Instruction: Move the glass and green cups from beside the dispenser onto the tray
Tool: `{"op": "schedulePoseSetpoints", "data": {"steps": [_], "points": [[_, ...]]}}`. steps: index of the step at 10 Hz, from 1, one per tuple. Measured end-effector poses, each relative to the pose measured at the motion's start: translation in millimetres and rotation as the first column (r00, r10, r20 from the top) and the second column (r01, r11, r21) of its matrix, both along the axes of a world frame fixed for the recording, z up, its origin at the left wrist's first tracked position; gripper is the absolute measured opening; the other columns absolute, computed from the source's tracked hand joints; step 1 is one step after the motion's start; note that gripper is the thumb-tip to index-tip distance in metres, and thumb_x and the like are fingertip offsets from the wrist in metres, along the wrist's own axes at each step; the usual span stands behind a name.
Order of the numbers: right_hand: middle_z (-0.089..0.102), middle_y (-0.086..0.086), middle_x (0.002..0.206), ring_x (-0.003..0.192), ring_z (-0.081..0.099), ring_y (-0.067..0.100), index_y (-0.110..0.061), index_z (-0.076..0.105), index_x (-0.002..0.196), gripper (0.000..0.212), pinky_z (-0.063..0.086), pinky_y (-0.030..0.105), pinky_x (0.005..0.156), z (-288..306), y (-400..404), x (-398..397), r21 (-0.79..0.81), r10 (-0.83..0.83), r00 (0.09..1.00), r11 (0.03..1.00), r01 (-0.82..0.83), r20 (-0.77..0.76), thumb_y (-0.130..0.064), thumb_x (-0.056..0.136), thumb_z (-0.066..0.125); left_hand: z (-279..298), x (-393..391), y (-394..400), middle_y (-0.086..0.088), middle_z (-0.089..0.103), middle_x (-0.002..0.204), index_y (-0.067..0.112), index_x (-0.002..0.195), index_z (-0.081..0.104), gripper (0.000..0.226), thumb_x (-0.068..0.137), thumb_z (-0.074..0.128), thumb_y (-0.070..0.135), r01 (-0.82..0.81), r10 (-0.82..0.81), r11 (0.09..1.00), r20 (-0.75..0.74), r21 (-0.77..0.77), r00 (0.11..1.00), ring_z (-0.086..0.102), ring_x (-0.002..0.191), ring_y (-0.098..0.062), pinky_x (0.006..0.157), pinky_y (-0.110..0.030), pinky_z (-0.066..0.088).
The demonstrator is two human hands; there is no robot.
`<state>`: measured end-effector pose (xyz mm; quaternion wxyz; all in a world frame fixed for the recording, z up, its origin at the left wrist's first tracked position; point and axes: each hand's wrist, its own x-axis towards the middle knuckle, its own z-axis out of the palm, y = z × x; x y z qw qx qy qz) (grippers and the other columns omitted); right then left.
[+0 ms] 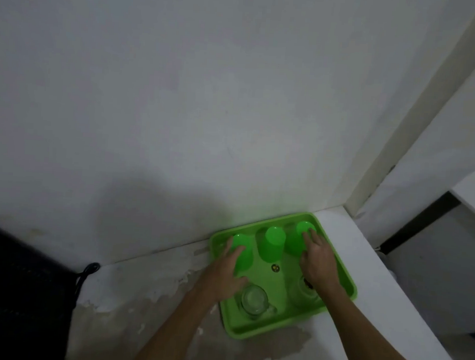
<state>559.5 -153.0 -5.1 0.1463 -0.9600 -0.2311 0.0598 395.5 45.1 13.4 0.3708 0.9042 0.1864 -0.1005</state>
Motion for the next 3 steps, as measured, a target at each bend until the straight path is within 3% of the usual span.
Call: {"op": "schedulePoseSetpoints", "data": {"steps": [1,2,3], "points": [[0.044,0.022,0.151,0.139,0.041,0.035,-0.001,0.042,0.145,0.063,0.032,0.044,0.117,18,-2,-4,0.048,-0.006,1.0,0.999,0.007,-0.025,-0.004,0.084,0.06,18,-11,8,-0.003,0.005,0.168,0.029,0.152,0.034,0.078,0.085,0.072,0.034,-0.033,0.03,0.998,0.054,0.057,0.998,0.028,0.15,-0.023,0.115,-0.038,0.038],[0.063,0.022,0.127,0.117,0.058,0.037,-0.002,0.064,0.124,0.043,0.046,0.042,0.1,42,1,-7,0.191,-0.058,0.997,0.98,0.065,-0.041,-0.008,0.082,0.067,41,-19,18,0.0,0.051,0.147,0.027,0.135,0.056,0.053,0.085,0.071,0.032,-0.053,0.037,0.99,0.126,0.129,0.991,0.052,0.132,-0.019,0.105,-0.028,0.044],[0.076,0.015,0.095,0.092,0.07,0.032,-0.008,0.075,0.095,0.016,0.052,0.036,0.079,78,19,-16,0.342,-0.017,0.995,0.938,0.051,-0.102,-0.012,0.082,0.067,68,-28,26,0.0,0.073,0.111,0.024,0.112,0.071,0.029,0.083,0.07,0.024,-0.111,0.094,0.992,0.222,0.064,0.971,0.067,0.102,-0.018,0.09,-0.034,0.054]]}}
